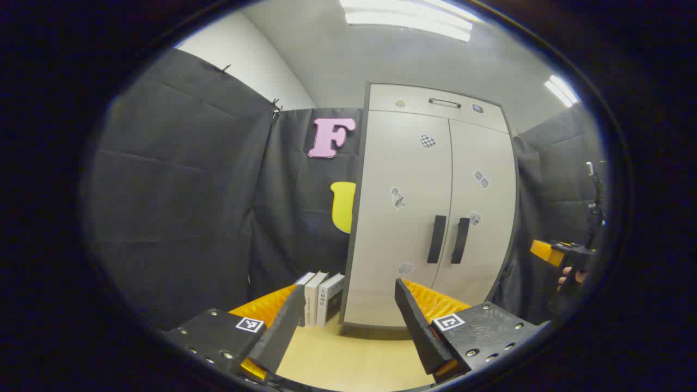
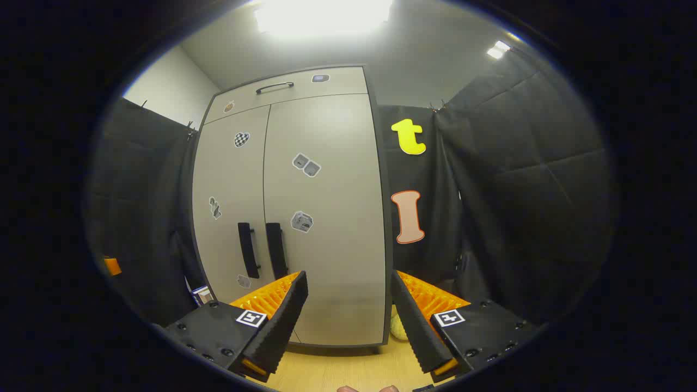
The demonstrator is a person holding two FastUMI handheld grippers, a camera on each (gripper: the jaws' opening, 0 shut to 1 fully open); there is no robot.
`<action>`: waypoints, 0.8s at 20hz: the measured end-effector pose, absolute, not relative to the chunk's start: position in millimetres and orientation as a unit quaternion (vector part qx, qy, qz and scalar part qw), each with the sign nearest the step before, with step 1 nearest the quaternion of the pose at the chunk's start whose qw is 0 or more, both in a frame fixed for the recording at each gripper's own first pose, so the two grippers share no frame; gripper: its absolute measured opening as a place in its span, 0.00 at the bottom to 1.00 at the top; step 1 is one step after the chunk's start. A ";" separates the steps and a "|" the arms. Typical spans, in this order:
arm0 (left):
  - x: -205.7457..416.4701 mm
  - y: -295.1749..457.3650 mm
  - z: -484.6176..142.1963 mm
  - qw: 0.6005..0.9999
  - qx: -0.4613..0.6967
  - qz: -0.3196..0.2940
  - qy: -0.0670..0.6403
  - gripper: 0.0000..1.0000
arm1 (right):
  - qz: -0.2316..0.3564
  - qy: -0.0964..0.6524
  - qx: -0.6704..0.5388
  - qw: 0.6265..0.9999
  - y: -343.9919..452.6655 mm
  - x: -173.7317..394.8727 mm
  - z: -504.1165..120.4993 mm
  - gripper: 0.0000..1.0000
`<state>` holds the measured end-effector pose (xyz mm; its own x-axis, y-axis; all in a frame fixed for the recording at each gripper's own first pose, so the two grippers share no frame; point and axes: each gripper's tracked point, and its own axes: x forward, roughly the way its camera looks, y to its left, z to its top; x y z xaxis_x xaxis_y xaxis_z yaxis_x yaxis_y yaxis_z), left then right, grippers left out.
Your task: Open the right door of the double-door shoe cabinet with the right hand, and open the left door with the left hand.
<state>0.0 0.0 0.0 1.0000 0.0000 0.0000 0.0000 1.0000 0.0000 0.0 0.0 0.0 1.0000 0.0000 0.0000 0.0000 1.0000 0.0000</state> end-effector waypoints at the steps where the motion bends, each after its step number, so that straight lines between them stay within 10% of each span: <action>1: 3.7 -7.7 2.4 1.000 0.003 0.003 -0.002 0.96 | 0.009 0.001 0.007 1.000 -0.2 6.0 -2.1 0.95; 16: 45.2 -82.2 -78.7 0.998 -0.028 0.001 0.062 0.96 | 0.086 0.107 0.023 0.990 11.4 32.9 -78.2 0.98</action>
